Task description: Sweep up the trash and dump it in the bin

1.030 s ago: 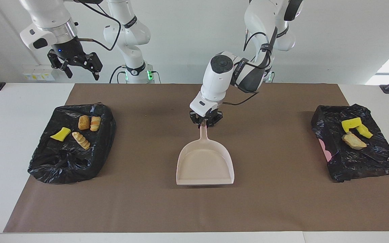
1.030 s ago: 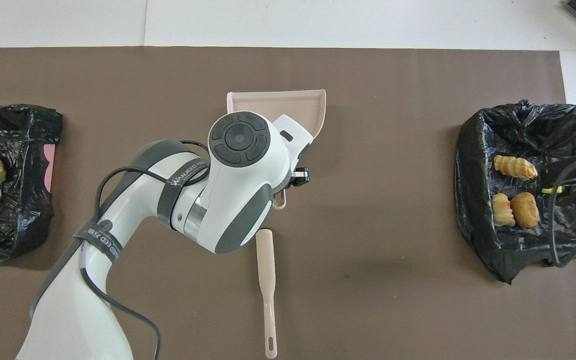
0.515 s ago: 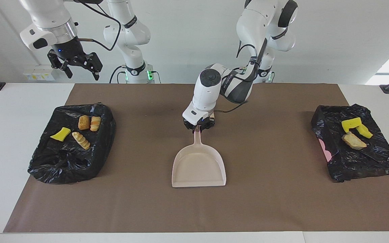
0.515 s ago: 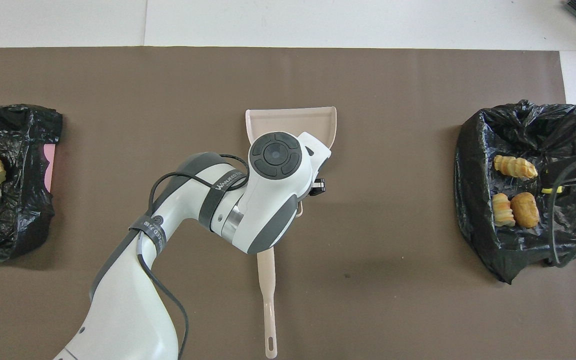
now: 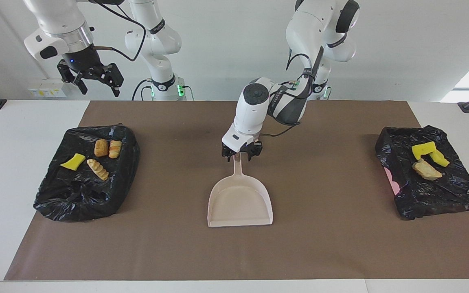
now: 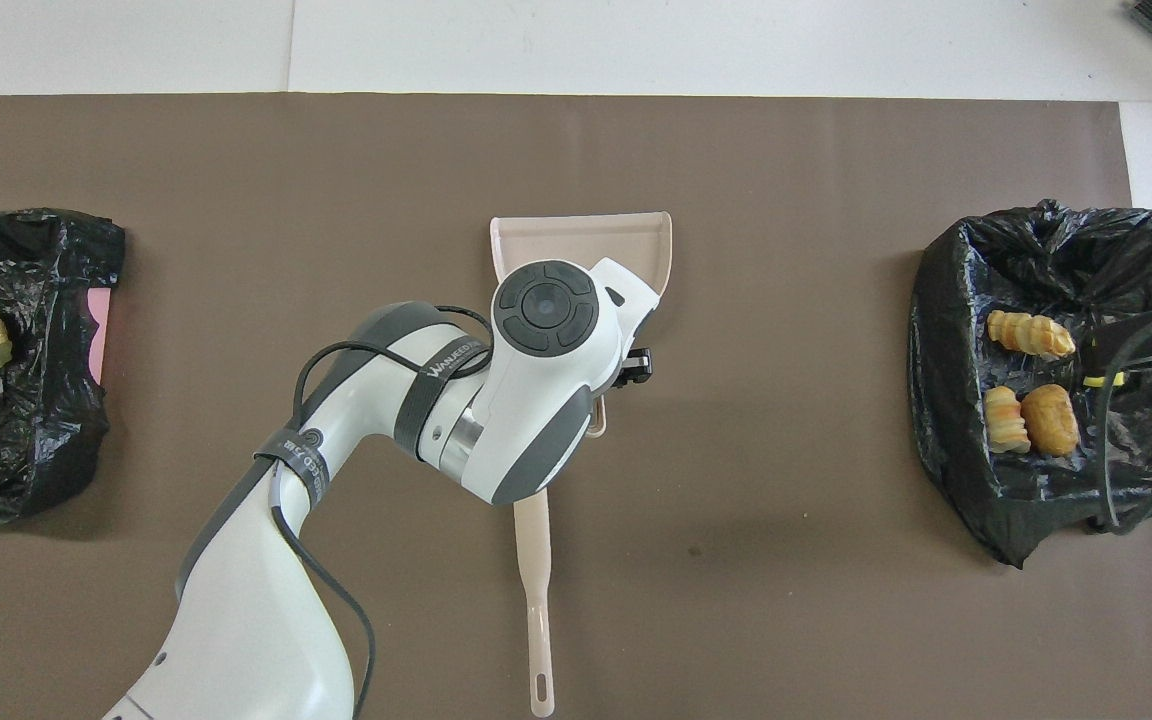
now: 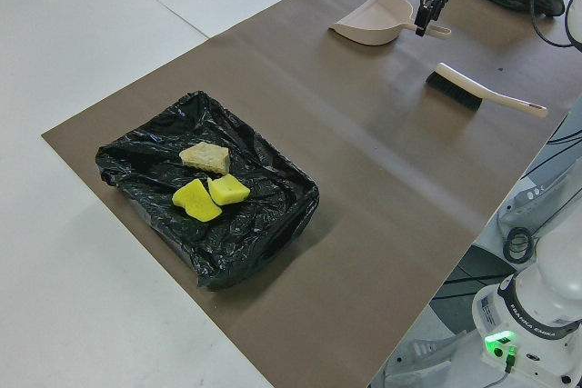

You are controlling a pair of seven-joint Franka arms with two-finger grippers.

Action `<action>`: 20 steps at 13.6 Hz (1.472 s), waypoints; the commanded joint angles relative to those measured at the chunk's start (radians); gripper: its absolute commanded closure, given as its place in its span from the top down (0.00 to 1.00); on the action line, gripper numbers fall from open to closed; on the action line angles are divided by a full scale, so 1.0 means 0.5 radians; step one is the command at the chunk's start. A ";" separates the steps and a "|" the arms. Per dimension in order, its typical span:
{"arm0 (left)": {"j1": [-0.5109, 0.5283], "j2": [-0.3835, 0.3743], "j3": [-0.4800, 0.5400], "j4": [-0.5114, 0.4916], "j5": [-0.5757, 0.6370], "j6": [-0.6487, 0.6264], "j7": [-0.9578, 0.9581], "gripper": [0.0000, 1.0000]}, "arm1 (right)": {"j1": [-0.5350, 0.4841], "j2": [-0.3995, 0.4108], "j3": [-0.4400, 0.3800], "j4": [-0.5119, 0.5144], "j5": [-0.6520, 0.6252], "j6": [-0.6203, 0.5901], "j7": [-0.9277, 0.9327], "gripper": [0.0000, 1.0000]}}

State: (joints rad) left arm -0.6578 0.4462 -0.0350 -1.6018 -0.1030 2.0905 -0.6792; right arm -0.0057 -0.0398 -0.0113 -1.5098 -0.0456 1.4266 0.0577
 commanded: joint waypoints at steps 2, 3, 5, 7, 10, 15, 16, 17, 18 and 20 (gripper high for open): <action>0.067 -0.205 0.067 -0.039 0.003 -0.311 0.011 1.00 | 0.002 -0.046 -0.014 -0.054 0.033 0.021 -0.030 1.00; 0.097 -0.248 0.067 -0.060 0.031 -0.406 0.024 1.00 | 0.002 -0.046 -0.014 -0.054 0.036 0.021 -0.030 1.00; 0.143 -0.328 0.073 -0.164 0.120 -0.441 0.057 1.00 | 0.002 -0.046 -0.014 -0.054 0.036 0.021 -0.030 1.00; 0.235 -0.483 0.073 -0.311 0.129 -0.444 0.219 1.00 | 0.002 -0.046 -0.014 -0.054 0.036 0.021 -0.030 1.00; 0.428 -0.741 0.073 -0.505 0.129 -0.508 0.523 1.00 | 0.002 -0.046 -0.014 -0.054 0.036 0.021 -0.030 1.00; 0.781 -0.972 0.073 -0.631 0.129 -0.702 0.980 1.00 | 0.002 -0.046 -0.014 -0.054 0.036 0.021 -0.030 1.00; 0.842 -1.009 0.073 -0.662 0.129 -0.705 1.020 1.00 | 0.002 -0.046 -0.014 -0.054 0.036 0.021 -0.030 1.00; 0.889 -1.033 0.073 -0.677 0.129 -0.705 1.021 1.00 | 0.002 -0.046 -0.014 -0.054 0.036 0.021 -0.030 1.00; 0.947 -1.043 0.073 -0.677 0.132 -0.708 1.024 1.00 | 0.002 -0.046 -0.014 -0.054 0.036 0.021 -0.030 1.00; 1.030 -1.061 0.076 -0.659 0.169 -0.711 1.097 1.00 | 0.002 -0.046 -0.014 -0.054 0.036 0.021 -0.030 1.00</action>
State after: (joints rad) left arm -0.1801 -0.0479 0.0138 -1.9038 -0.0450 1.7355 -0.1629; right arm -0.0057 -0.0399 -0.0113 -1.5099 -0.0456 1.4266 0.0577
